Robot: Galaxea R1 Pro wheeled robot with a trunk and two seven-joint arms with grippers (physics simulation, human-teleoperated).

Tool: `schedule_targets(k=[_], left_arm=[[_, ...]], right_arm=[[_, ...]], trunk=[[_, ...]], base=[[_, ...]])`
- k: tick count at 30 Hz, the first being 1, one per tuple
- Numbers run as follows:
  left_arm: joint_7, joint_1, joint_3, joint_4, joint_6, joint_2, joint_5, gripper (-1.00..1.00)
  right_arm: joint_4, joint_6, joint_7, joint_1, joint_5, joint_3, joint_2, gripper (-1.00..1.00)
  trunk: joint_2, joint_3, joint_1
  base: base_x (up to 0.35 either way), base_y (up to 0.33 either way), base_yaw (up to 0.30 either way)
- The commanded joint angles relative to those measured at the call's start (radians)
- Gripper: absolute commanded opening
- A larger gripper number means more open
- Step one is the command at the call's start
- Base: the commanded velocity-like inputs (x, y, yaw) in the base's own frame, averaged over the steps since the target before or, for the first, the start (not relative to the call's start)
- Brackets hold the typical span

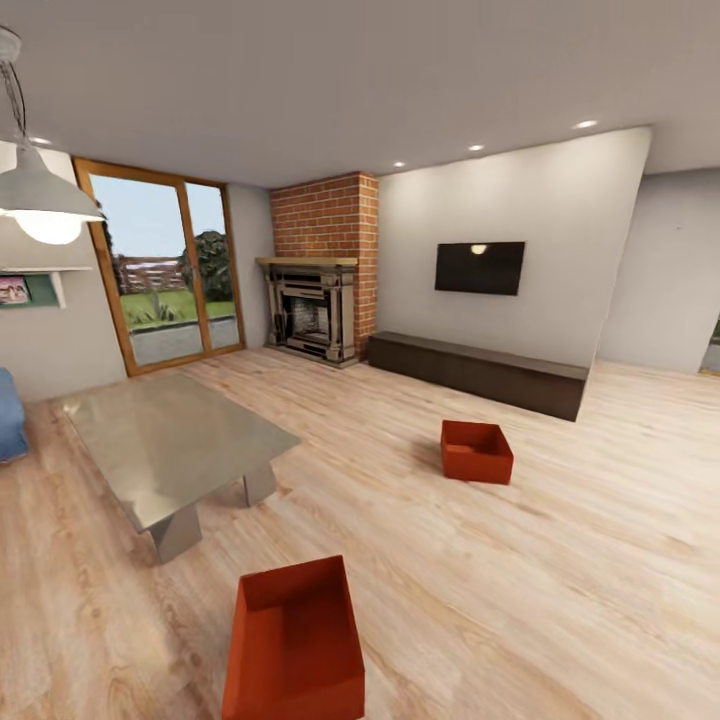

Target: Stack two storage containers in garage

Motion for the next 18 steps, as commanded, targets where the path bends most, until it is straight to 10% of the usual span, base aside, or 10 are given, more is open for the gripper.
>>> schedule_targets(k=[1,18], left_arm=[[0.001,0.000,0.000,0.000,-0.002,0.000,0.004,1.00],[0.001,0.000,0.002,-0.001,-0.014,-0.002,0.014,1.00]], right_arm=[[0.002,-0.005,0.000,-0.001,0.010,-0.003,0.000,1.00],[0.002,-0.006,0.000,-0.001,0.010,-0.003,-0.003,1.00]], trunk=[[-0.001,-0.001,0.001],[-0.001,-0.001,0.001]], base=[[0.295,0.178,0.274],[0.169,0.227,0.115]])
